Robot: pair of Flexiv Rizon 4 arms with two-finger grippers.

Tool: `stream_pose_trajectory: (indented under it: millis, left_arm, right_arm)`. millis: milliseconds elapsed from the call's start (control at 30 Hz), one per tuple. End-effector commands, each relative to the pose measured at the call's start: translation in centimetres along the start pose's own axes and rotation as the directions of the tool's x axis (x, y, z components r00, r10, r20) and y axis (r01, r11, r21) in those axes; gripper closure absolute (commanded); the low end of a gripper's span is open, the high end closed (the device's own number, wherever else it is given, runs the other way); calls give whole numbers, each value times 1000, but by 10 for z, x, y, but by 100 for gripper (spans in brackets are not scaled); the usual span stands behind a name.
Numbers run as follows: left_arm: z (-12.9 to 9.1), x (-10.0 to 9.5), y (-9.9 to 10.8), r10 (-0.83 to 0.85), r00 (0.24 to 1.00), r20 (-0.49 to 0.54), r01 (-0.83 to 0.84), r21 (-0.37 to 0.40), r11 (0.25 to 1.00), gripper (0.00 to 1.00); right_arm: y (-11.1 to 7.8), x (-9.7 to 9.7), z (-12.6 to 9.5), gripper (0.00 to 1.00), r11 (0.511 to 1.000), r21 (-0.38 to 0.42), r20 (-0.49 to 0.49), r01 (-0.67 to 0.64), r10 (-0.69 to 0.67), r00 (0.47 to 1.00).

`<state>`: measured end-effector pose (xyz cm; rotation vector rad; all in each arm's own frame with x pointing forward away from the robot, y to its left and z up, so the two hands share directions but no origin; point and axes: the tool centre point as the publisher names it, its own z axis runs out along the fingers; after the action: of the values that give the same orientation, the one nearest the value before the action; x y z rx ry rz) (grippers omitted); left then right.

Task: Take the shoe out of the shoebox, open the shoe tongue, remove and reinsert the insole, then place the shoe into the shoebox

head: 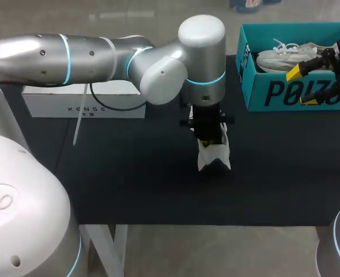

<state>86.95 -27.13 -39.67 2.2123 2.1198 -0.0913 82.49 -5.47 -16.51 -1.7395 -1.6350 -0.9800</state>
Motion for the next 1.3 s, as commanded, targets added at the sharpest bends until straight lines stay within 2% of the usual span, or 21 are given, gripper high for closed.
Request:
stream_pose_trajectory:
  millis: [33, 200, 400, 633, 867, 1167, 1200, 1300]
  left_arm:
    - [11, -7, 0, 14, 997, -74, -14, -5, 1000, 100]
    - [22, -6, -9, 28, 997, -77, -28, 2, 1000, 100]
    - [37, -8, -14, -5, 1000, 2, 5, 24, 1000, 100]
    - [41, -13, -13, -55, 995, 88, 50, 67, 997, 100]
    - [31, -20, -13, -54, 992, 114, 43, 95, 995, 100]
    - [8, -24, 4, -58, 988, 144, 57, 13, 998, 100]
    - [5, -24, 7, -64, 987, 149, 63, 10, 998, 86]
    - [0, -24, 16, -72, 985, 154, 74, -1, 997, 75]
  right_arm:
    - [0, 0, 0, 0, 1000, 0, 2, -1, 1, 1000]
    - [0, 0, 0, 0, 1000, 0, 2, -1, 1, 1000]
    - [0, 0, 0, 0, 1000, 0, 2, -1, 1, 1000]
    - [0, 0, 0, 0, 1000, 0, 2, -1, 1, 1000]
    - [0, 0, 0, 0, 1000, 0, 2, -1, 1, 1000]
    - [0, 0, 0, 0, 1000, 0, 2, -1, 1, 1000]
    - [0, 0, 0, 0, 1000, 0, 2, -1, 1, 1000]
    - [0, 0, 0, 0, 1000, 0, 2, -1, 1, 1000]
